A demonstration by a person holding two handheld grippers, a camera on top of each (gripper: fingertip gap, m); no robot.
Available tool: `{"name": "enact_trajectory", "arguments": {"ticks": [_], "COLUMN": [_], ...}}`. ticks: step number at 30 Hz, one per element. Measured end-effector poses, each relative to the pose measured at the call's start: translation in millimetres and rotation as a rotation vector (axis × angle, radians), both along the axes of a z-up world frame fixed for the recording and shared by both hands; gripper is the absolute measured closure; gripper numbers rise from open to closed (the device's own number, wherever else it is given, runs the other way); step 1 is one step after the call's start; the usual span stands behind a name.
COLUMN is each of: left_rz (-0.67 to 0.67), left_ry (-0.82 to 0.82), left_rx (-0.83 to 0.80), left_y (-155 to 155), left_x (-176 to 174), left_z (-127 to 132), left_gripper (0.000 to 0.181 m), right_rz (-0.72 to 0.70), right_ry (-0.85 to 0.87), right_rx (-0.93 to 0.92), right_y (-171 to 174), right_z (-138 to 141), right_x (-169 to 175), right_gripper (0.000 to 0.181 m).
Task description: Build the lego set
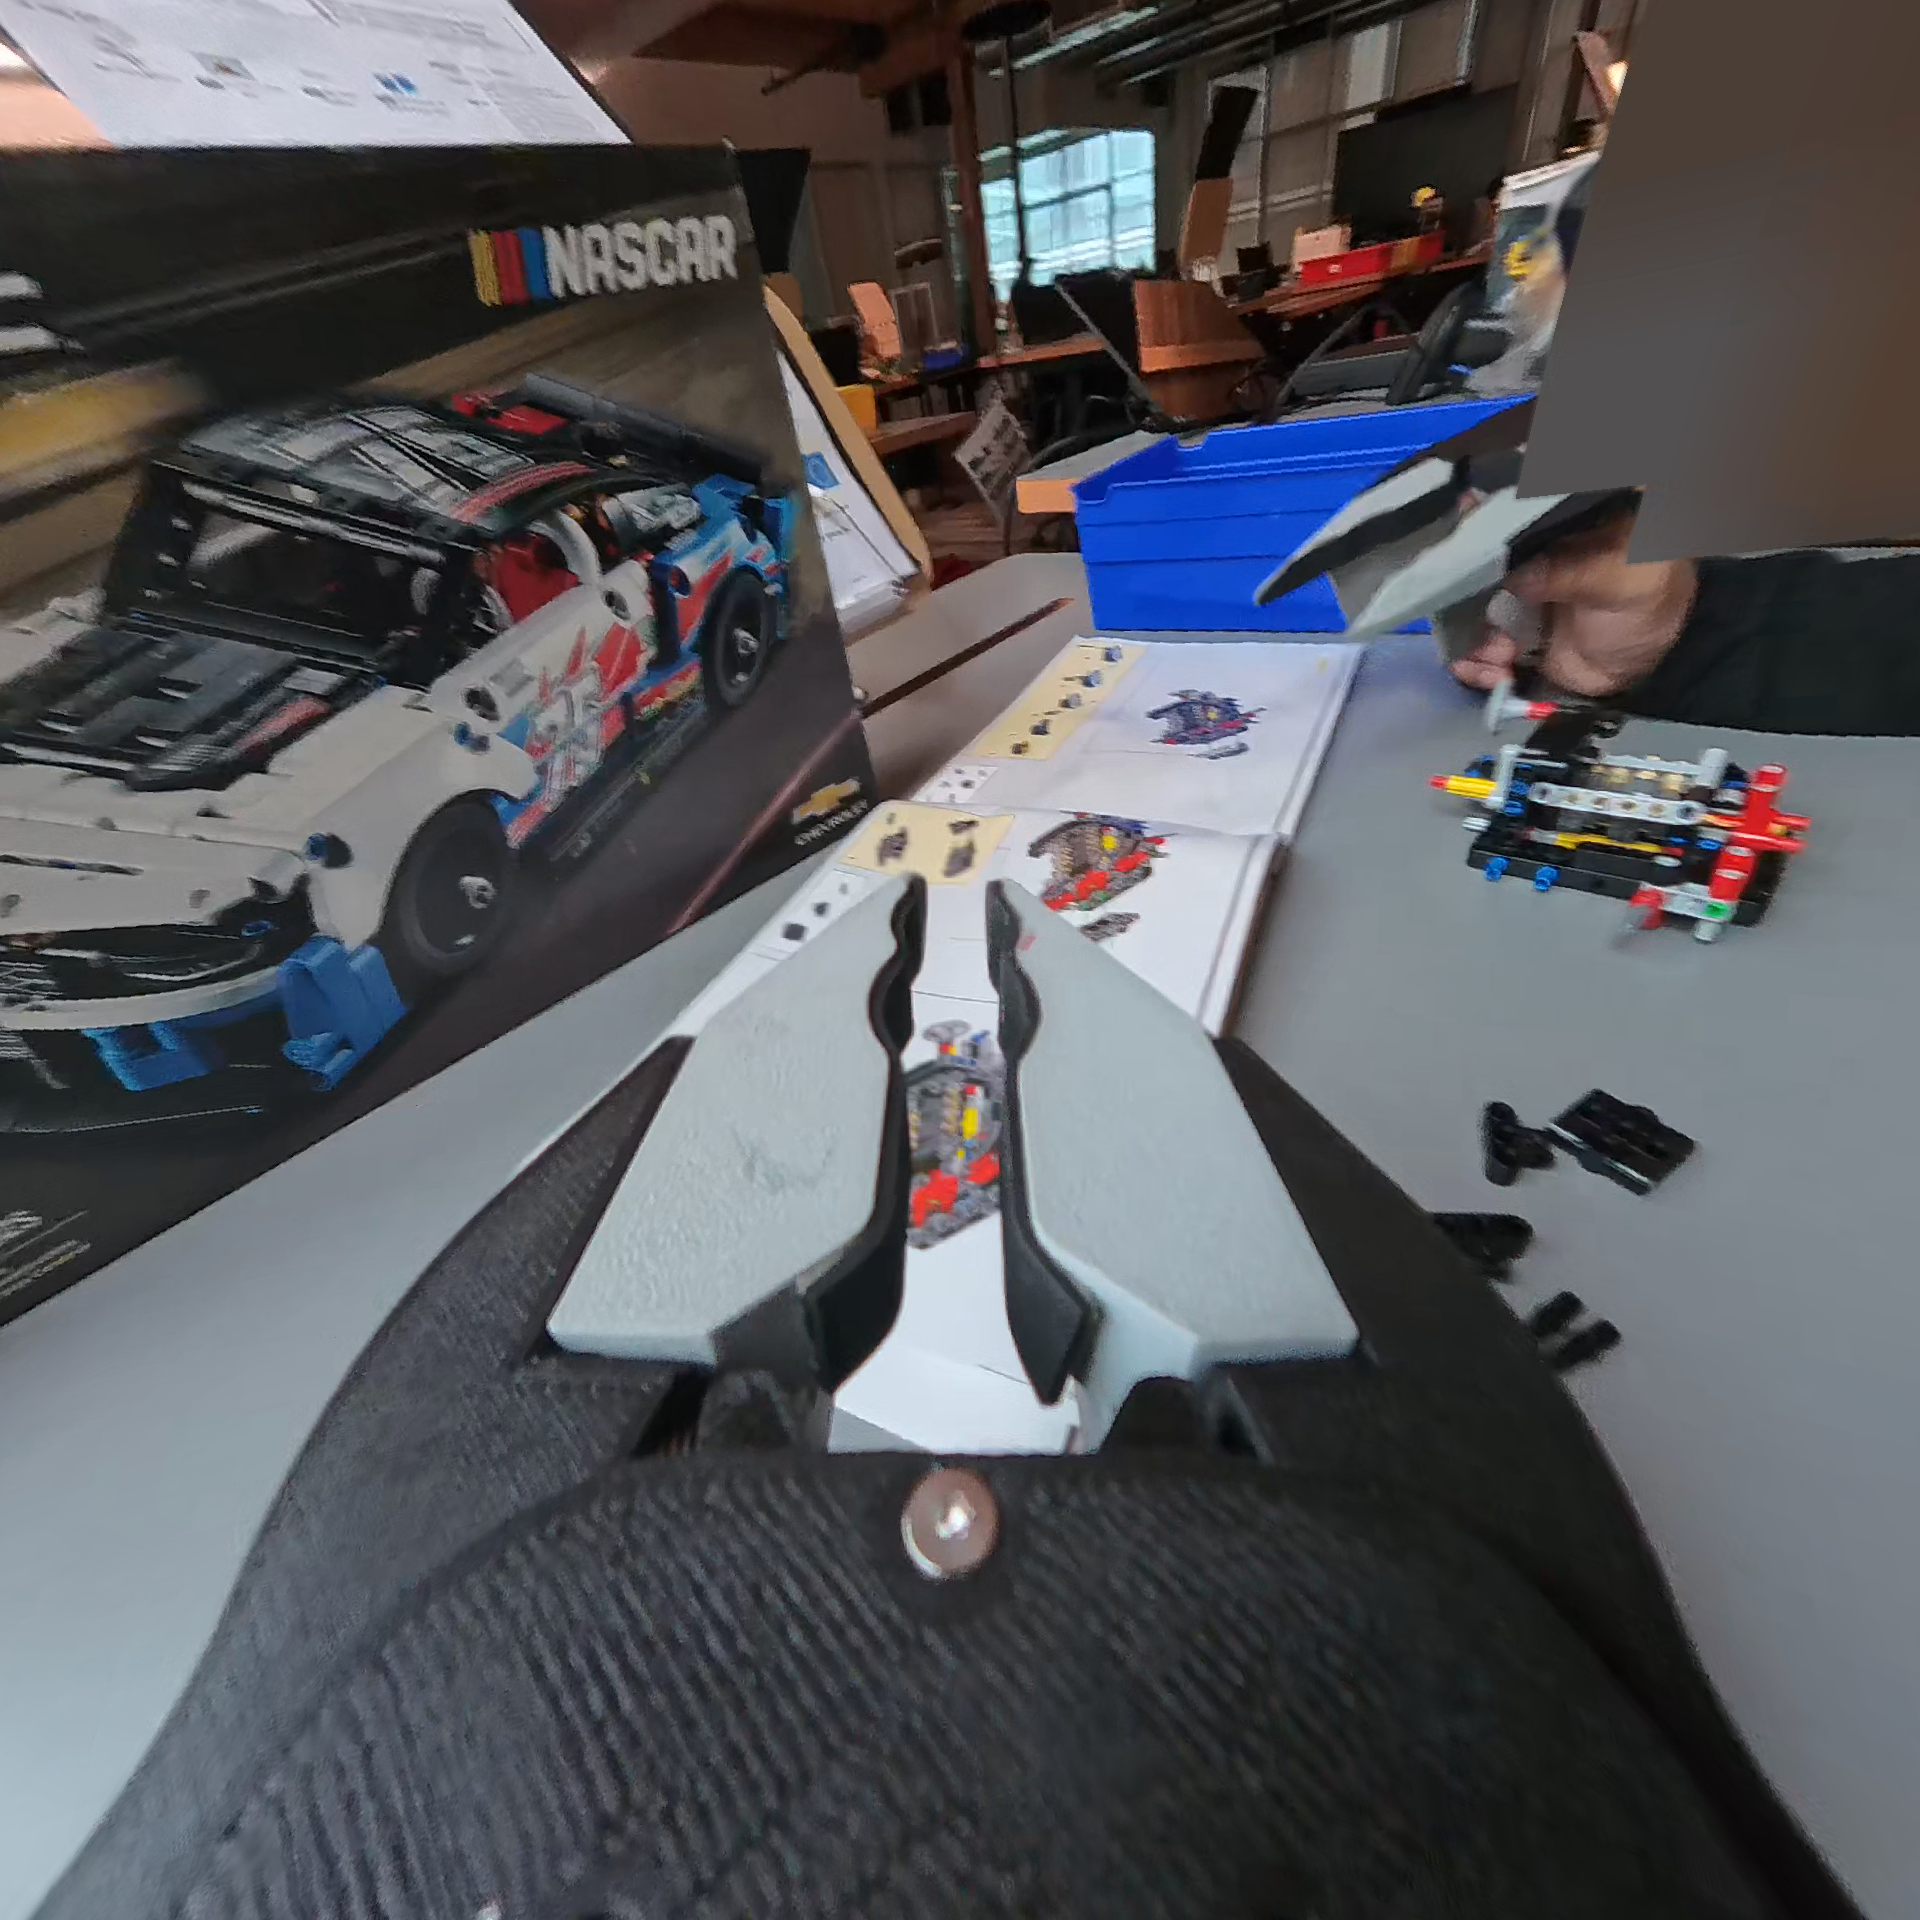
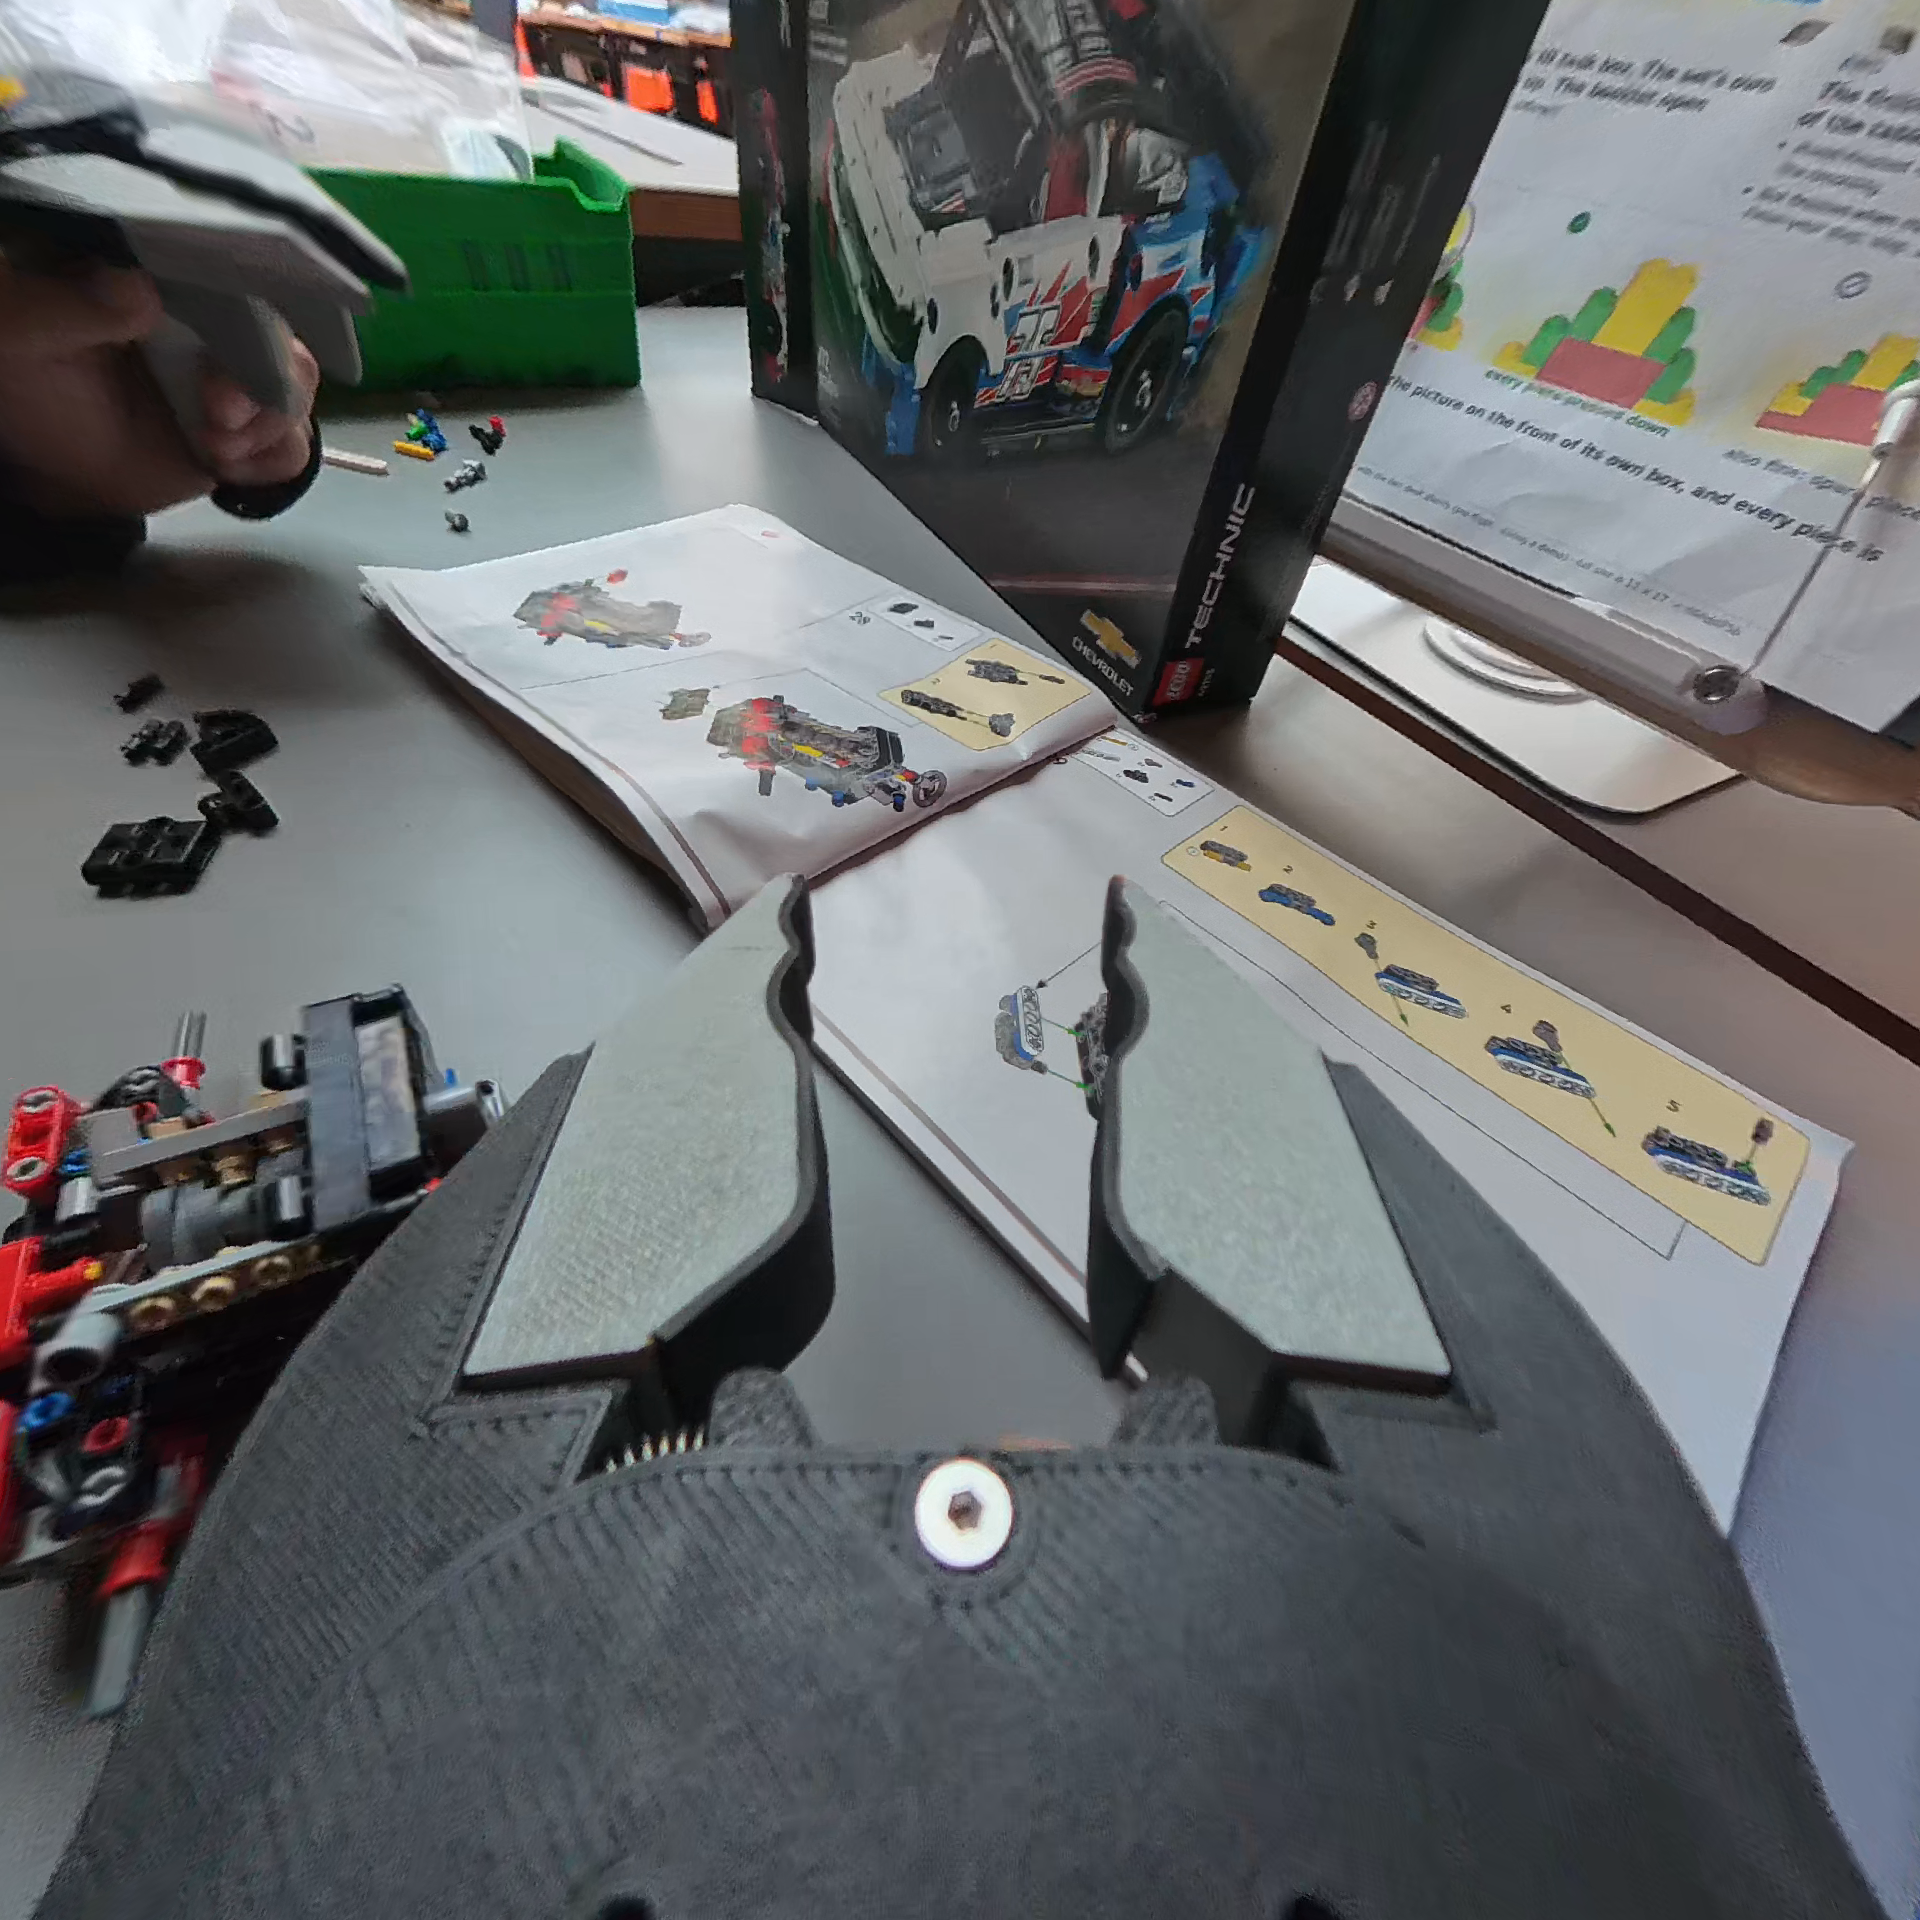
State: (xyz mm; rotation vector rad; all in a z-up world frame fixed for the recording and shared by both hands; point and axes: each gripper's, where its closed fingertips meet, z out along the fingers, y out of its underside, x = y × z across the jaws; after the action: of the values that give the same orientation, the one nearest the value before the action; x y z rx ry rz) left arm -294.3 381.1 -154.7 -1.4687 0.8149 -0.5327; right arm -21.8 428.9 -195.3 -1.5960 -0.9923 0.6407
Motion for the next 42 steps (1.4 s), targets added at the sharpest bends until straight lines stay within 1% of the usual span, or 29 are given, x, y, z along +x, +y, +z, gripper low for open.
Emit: {"name": "enact_trajectory", "arguments": {"ticks": [1,3,5,7,9,11,13,15,17,19,20,21,26,28,30,33,36,38,40,42], "left_rz": [-0.053,-0.158,-0.247,-0.315,-0.376,-0.399,-0.391,-0.370,-0.357,-0.356,-0.360,-0.363,-0.345,-0.342,-0.326,-0.311,-0.315,-0.359,-0.486,-0.624], "left_ry": [0.000,0.007,0.066,0.112,0.144,0.193,0.234,0.263,0.261,0.241,0.235,0.231,0.225,0.230,0.245,0.256,0.258,0.250,0.246,0.267], "left_rx": [-0.044,-0.138,-0.235,-0.260,-0.274,-0.278,-0.265,-0.254,-0.235,-0.212,-0.207,-0.207,-0.215,-0.216,-0.215,-0.221,-0.230,-0.246,-0.282,-0.302], "left_y": [-5.3,-16.7,-28.2,-39.6,-51.6,-57.8,-58.6,-56.1,-54.0,-53.3,-53.8,-54.4,-51.2,-50.5,-48.0,-44.8,-44.8,-52.0,-73.8,-100.0], "left_x": [4.0,13.6,23.9,33.9,42.3,46.9,48.8,48.6,48.0,47.7,47.5,47.2,44.6,44.3,43.0,41.4,41.1,43.5,50.4,58.5], "left_z": [-4.6,-15.9,-32.0,-38.5,-43.0,-49.5,-55.0,-58.8,-57.2,-52.1,-50.3,-49.1,-48.1,-49.2,-51.8,-55.0,-56.8,-56.3,-55.5,-56.7], "left_gripper": [0.174,0.172,0.167,0.164,0.165,0.165,0.166,0.166,0.166,0.166,0.166,0.166,0.166,0.167,0.167,0.167,0.168,0.168,0.181,0.181], "right_rz": [-0.013,0.014,0.033,0.051,0.109,0.186,0.195,0.209,0.202,0.203,0.197,0.178,0.126,0.097,0.110,0.161,0.202,0.227,0.256,0.272], "right_ry": [0.031,0.093,0.080,0.019,-0.018,-0.050,-0.135,-0.218,-0.320,-0.370,-0.385,-0.404,-0.446,-0.426,-0.368,-0.298,-0.306,-0.324,-0.339,-0.344], "right_rx": [0.005,0.001,0.004,-0.026,-0.072,-0.083,-0.068,-0.073,-0.082,-0.071,-0.066,-0.061,-0.057,-0.071,-0.083,-0.069,-0.099,-0.110,-0.142,-0.180], "right_y": [-5.5,-30.3,-59.4,-89.6,-126.0,-163.1,-182.9,-195.4,-197.5,-195.9,-193.1,-187.7,-159.3,-149.0,-150.6,-162.7,-170.3,-171.2,-171.6,-170.7], "right_z": [8.2,26.4,34.0,29.1,23.4,16.1,-0.8,-20.9,-44.0,-57.1,-60.0,-61.9,-67.9,-65.3,-55.8,-43.3,-46.9,-51.2,-56.0,-59.9], "right_x": [3.6,1.6,-9.0,-28.7,-57.5,-87.0,-103.1,-110.3,-106.6,-99.6,-96.1,-91.9,-72.0,-67.4,-75.0,-98.7,-120.0,-131.1,-141.1,-149.7], "right_gripper": [0.128,0.127,0.133,0.136,0.139,0.144,0.145,0.149,0.149,0.151,0.153,0.160,0.155,0.153,0.153,0.156,0.155,0.155,0.150,0.148]}}
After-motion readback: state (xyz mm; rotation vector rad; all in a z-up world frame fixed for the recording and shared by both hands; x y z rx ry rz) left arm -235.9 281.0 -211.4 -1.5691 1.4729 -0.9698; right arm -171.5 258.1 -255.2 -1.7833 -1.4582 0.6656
